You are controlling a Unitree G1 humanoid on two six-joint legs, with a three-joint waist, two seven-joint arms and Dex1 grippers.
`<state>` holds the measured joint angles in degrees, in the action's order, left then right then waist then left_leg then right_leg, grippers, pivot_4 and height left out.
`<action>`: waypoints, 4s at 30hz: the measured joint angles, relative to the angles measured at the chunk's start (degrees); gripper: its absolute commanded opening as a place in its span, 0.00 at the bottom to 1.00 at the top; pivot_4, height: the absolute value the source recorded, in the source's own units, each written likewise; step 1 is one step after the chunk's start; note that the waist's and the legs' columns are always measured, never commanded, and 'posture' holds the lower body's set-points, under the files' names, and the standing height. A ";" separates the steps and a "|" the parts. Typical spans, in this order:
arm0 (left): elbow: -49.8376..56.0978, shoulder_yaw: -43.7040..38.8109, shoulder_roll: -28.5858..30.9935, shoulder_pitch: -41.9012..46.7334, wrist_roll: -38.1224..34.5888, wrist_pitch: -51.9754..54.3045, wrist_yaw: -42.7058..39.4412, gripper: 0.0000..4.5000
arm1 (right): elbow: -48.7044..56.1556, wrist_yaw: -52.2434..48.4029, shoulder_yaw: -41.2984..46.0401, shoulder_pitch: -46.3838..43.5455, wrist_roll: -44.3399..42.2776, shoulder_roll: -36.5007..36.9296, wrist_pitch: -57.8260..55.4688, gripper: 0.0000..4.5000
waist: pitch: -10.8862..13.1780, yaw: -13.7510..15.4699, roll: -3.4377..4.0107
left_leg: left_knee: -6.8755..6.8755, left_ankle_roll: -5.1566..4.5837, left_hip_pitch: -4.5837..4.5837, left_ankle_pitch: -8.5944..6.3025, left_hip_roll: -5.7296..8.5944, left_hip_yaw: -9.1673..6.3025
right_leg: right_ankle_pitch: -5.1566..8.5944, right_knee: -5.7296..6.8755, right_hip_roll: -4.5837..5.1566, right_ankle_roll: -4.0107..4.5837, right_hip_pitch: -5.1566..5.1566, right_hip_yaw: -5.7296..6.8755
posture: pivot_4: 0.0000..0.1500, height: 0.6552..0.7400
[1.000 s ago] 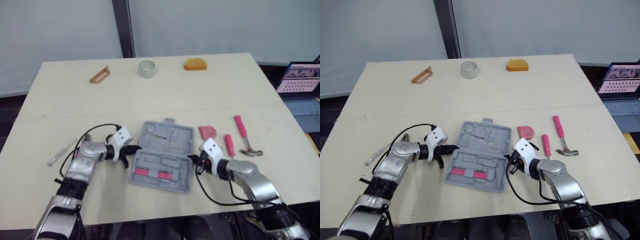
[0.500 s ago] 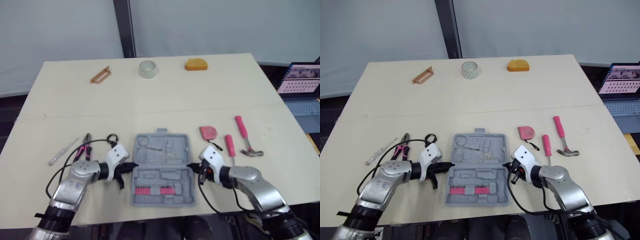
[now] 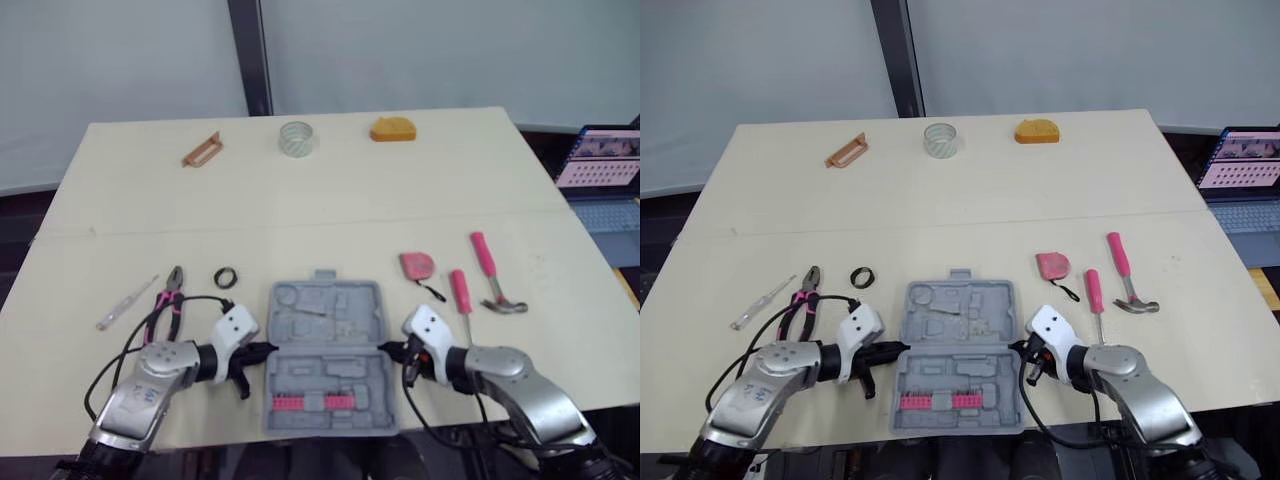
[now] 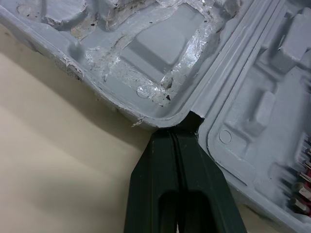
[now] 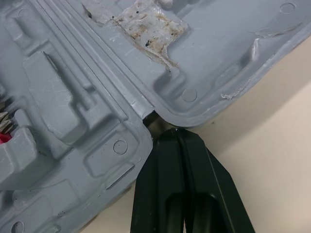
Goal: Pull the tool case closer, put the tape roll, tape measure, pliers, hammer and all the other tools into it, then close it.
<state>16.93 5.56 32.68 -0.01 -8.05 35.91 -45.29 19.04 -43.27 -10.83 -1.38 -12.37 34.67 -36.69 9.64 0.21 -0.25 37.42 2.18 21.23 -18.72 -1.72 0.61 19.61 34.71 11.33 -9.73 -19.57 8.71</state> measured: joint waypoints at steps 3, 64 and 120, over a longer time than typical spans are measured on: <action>0.83 0.02 0.01 -0.89 -0.25 0.40 0.24 0.00 | 0.81 0.02 0.13 0.69 -0.02 0.19 -0.53 0.02 | 0.00 0.14 0.00 | 0.00 0.00 0.00 0.00 0.00 0.00 | 0.00 -0.01 0.00 0.00 0.00 0.00 | 1.00 1.00; 4.88 1.81 4.23 -6.15 -4.28 0.40 0.78 0.00 | 5.41 0.51 2.38 7.27 -1.69 0.88 -1.84 0.02 | 0.00 1.21 0.00 | 0.02 0.02 -0.01 -0.01 0.00 0.07 | 0.00 -0.09 0.00 0.00 0.02 -0.04 | 1.00 1.00; 7.04 -32.27 14.55 -33.67 -17.61 -19.63 -18.55 0.99 | 8.83 -10.12 23.05 24.44 -7.87 2.56 33.99 1.00 | 0.04 1.72 -0.06 | 0.00 -0.03 -0.04 -0.10 -0.05 0.10 | -0.01 -0.43 -0.03 0.02 0.21 0.00 | 1.00 1.00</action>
<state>23.97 -26.71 47.23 -33.68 -25.67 16.28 -63.84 27.86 -53.39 12.23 23.07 -20.24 37.23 -2.70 9.68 1.93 -0.31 37.42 2.15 21.19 -18.82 -1.77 0.71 19.60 34.28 11.30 -9.72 -19.36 8.71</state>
